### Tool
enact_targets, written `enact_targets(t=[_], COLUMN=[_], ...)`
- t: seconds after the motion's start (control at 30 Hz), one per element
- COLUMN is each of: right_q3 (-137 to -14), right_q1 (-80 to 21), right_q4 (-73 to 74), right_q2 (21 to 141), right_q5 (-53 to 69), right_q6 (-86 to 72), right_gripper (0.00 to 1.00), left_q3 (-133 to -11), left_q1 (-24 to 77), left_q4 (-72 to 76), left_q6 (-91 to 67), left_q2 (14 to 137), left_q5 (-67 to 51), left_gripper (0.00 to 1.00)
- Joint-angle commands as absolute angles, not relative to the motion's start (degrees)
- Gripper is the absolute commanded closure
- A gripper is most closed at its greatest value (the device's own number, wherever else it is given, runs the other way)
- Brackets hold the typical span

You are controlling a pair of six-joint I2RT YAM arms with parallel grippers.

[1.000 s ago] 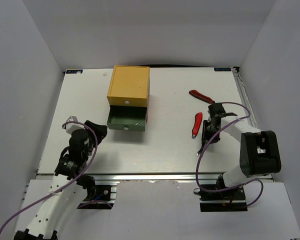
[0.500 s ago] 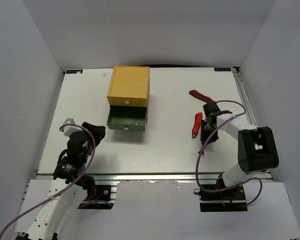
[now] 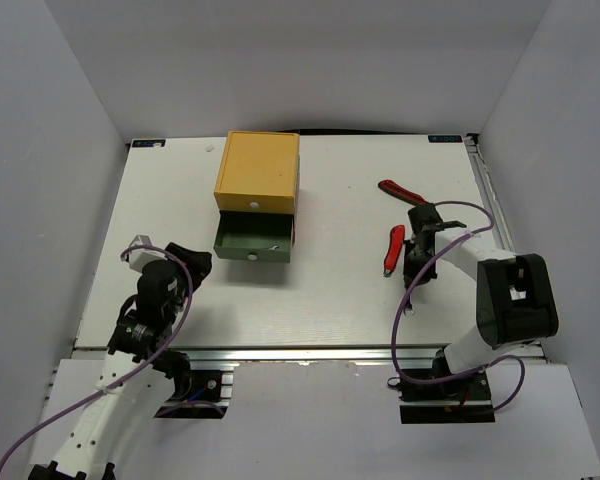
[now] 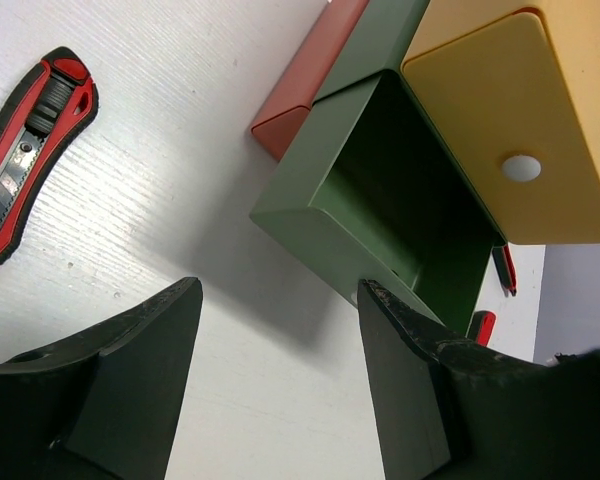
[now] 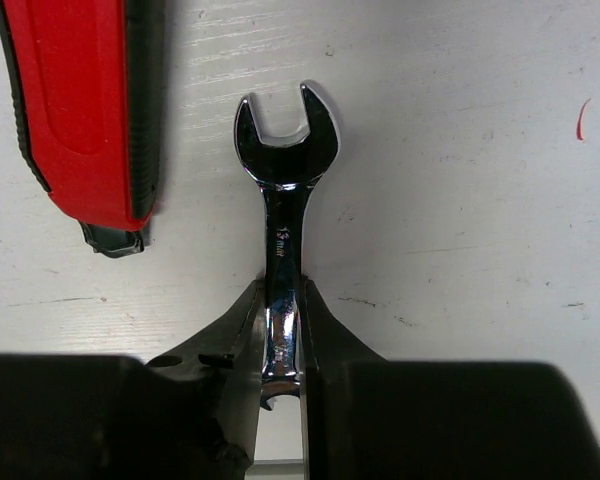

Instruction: Sort the tools into containers

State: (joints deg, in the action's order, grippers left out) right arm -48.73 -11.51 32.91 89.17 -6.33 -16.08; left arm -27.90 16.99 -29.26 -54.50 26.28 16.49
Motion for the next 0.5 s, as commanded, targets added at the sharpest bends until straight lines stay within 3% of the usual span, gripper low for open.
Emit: enact_targets(t=[0.0,0.47], right_q3=[-47.6,-53.6], right_q1=[-9.1,-9.0], right_q4=[26.6,21.7], right_q2=[88.1,76.5], right_q5=[-4.6,8.4], right_q6=[-16.3,-11.8], right_gripper=[1.00,1.00], left_q3=[-29.3,-27.6], left_q1=[17.0,17.0], left_q4=[-27.2,-25.4], left_q6=[-54.4,-54.2], left_q2=[26.6,25.9], left_q5=[16.1,15.3], left_gripper=[0.26,0.26])
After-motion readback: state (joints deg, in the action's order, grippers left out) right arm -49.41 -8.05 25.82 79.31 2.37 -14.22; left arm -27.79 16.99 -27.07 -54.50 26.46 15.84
